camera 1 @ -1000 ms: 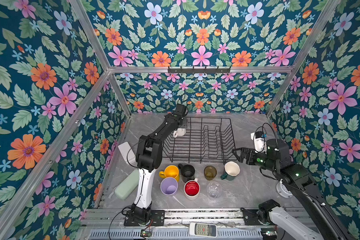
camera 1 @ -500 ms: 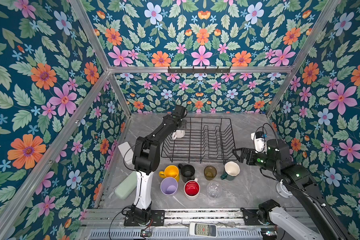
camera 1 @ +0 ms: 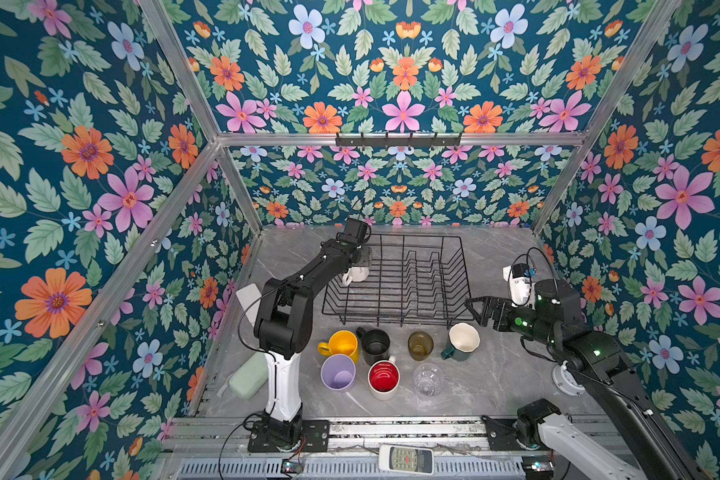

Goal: Load the cups into the dish rack
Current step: 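Lower the inverted mug into the rack's far corner with the left gripper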

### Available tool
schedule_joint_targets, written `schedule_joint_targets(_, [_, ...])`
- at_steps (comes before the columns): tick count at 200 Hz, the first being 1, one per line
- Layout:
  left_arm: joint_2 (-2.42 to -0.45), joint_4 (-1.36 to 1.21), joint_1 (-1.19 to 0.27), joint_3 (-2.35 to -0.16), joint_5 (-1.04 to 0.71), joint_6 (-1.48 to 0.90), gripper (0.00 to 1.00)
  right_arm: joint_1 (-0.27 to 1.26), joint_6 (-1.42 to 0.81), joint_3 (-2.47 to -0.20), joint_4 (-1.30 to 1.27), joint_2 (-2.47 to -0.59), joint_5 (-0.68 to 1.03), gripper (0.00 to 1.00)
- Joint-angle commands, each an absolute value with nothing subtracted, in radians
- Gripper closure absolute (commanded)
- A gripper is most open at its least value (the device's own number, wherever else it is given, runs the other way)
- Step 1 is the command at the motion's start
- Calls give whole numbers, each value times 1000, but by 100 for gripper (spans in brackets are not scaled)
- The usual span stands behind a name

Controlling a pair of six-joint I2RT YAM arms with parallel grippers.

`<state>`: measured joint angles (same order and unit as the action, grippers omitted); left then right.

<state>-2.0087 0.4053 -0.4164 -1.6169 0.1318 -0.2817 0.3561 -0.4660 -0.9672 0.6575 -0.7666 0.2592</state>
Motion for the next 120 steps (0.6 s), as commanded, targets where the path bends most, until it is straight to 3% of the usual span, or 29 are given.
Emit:
schedule_joint_targets(1, [-2002, 337, -417, -1608, 113, -310, 44, 357, -468, -965, 666, -761, 258, 3])
schedule_joint_targets(36, [-1993, 330, -417, -1587, 103, -324, 32, 356, -469, -965, 669, -755, 255, 3])
schedule_joint_targets(120, [-1951, 328, -430, -1552, 110, -323, 22, 357, -469, -970, 664, -759, 259, 3])
